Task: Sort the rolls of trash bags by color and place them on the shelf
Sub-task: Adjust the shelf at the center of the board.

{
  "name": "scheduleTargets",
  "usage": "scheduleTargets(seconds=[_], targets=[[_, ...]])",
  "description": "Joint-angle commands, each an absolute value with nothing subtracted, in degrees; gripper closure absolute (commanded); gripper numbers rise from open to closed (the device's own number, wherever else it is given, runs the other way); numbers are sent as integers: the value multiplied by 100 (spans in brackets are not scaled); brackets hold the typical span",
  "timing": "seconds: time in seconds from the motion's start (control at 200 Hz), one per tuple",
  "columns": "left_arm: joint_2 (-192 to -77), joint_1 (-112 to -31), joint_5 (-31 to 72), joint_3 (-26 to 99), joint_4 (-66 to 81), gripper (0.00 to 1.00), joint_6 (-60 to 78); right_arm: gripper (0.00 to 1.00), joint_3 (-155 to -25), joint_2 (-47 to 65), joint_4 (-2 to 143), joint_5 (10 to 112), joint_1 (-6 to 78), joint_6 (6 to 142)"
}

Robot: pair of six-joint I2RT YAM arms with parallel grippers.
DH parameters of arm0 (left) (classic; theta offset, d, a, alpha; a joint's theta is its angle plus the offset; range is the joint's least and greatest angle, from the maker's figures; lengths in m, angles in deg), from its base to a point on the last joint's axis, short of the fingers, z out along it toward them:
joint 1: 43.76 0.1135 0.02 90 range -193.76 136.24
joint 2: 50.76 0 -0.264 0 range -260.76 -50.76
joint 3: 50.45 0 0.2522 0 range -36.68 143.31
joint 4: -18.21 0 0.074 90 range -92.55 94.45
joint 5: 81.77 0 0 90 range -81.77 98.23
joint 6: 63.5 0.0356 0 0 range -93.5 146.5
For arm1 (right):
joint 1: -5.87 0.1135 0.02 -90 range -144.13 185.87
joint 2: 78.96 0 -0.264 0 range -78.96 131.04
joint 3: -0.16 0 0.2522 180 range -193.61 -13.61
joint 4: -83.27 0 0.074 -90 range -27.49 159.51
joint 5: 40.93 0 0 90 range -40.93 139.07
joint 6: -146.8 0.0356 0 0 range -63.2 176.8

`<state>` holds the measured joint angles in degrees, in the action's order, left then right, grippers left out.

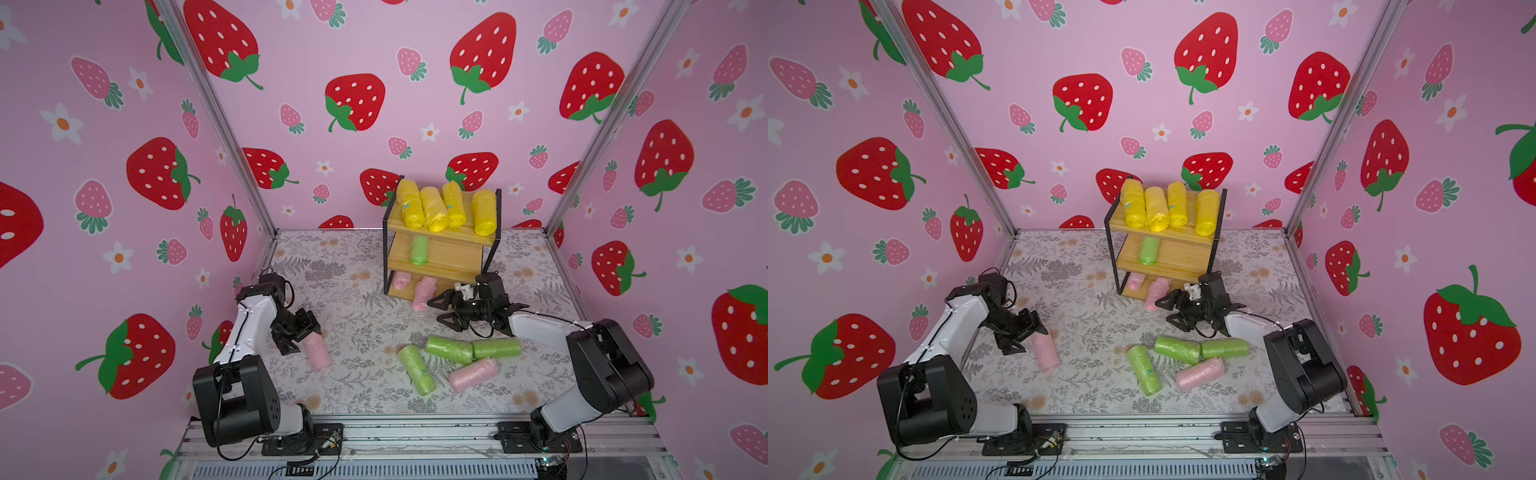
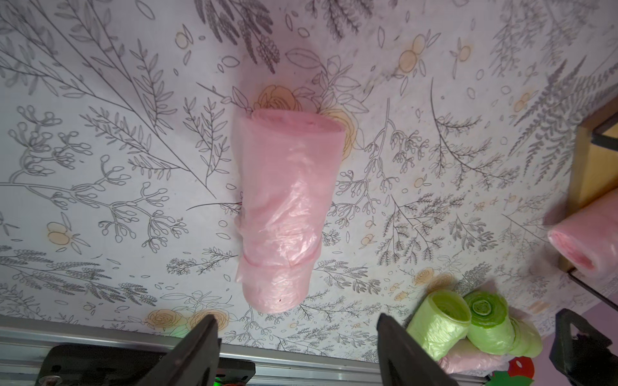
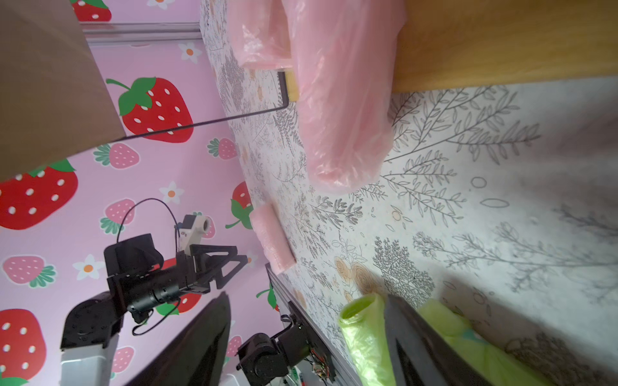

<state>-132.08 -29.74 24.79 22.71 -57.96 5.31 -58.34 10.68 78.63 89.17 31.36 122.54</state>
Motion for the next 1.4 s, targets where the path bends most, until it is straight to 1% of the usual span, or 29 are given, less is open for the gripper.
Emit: scheduleTargets(seconds=[0.0,0.29,0.43,0.465,0.515,0.615,0.665,0.74,0.925,1.066,1.286,1.396], targets=[[-13320,-2952,2668,2284,-5741,23,621,21,-6219,973,6798,9084,3149,11289],[-13478,-2954,2902,2005,-5542,23,518,22,-6800,1800,6720,9992,2563,11043],[-13547,-2961,2928,1890,-5486,24,483,23,-7127,2037,6594,10506,2039,10941],[-13581,-2961,2924,1895,-5496,24,495,23,-7269,2123,6442,10684,1937,10817],[-13592,-2956,2923,1895,-5489,24,494,23,-7574,2273,5868,10889,1871,10420],[-13638,-2961,2923,1893,-5488,24,494,22,-8085,2561,4571,10958,1921,9478],[-13662,-2961,2924,1879,-5488,24,484,22,-8061,2638,4404,11045,1989,9324],[-13695,-2969,2916,1873,-5470,24,471,22,-7816,2659,4519,11145,2121,9317],[-13776,-3035,2813,1842,-5470,24,409,21,-6979,2499,5348,10990,2494,9732],[-13880,-3057,2689,1883,-5479,25,374,20,-6549,2134,5714,10790,2727,9960],[-14119,-3052,2240,2378,-5628,25,513,20,-6407,1386,5022,10090,3245,9647],[-14115,-3057,2048,2553,-5690,25,615,19,-6257,885,4804,9656,3362,9667]])
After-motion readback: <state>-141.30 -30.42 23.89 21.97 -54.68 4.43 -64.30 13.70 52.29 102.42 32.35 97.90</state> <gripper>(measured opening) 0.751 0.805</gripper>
